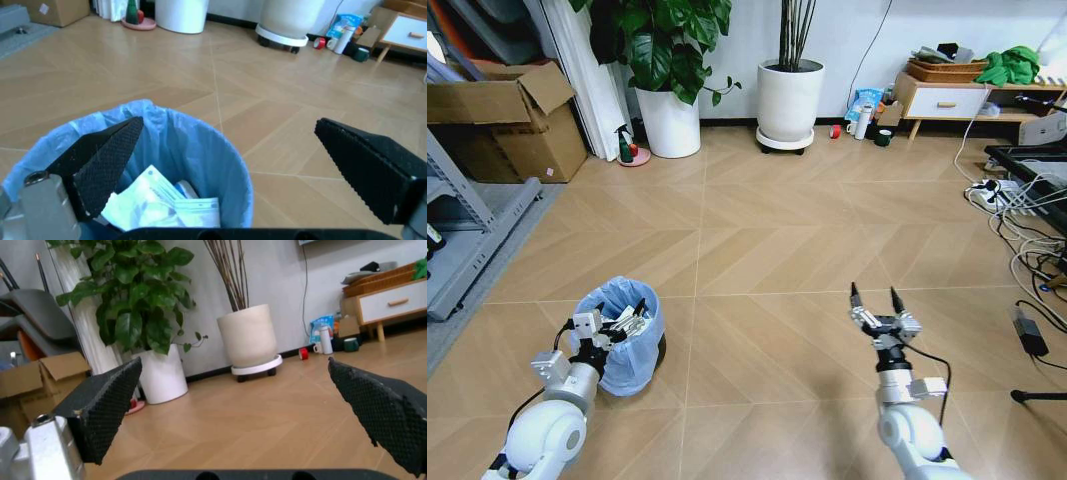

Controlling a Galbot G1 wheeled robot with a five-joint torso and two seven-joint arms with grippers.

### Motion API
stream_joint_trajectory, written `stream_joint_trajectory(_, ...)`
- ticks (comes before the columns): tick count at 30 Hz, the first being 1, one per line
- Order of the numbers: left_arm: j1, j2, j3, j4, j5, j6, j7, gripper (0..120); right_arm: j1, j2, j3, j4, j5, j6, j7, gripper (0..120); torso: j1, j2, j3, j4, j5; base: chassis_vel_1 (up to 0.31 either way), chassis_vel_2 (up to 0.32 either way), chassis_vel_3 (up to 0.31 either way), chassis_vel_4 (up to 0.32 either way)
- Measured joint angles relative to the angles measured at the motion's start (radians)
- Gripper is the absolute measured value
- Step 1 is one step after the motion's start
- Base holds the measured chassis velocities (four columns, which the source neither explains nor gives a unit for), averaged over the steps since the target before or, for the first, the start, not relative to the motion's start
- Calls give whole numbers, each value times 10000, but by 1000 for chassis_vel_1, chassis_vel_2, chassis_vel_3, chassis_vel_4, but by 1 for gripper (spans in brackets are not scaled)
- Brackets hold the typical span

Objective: Pick up the trash bin and place the garbage on the floor into it.

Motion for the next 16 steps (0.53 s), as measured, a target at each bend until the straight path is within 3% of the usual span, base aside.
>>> stream_joint_trajectory(16, 7, 49, -52, 33, -19, 98, 1, 100, -14, 17, 30, -5, -8, 22, -7, 100, 0, 0, 0, -1, -1, 0, 0, 0, 0)
